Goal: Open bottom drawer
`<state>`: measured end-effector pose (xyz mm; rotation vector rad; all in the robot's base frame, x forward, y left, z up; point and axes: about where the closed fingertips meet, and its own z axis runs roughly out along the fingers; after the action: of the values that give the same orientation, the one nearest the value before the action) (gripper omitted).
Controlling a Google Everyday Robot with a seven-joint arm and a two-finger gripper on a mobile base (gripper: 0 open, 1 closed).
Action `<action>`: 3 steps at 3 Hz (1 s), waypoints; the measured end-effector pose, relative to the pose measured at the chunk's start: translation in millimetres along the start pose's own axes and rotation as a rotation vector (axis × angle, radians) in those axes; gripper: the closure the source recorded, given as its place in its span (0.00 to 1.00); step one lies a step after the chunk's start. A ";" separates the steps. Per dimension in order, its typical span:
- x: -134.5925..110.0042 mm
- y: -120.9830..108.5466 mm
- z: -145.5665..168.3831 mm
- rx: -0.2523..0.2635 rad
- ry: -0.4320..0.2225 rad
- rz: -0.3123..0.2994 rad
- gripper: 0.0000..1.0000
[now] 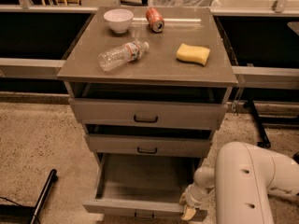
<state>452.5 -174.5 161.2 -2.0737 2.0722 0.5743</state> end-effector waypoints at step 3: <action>-39.8 39.9 -54.8 0.008 -0.071 -0.148 0.03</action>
Offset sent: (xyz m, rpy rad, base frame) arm -0.0375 0.0188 0.0839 0.1081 -0.0440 0.1644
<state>423.0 -159.2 232.4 -2.1466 1.8606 0.6065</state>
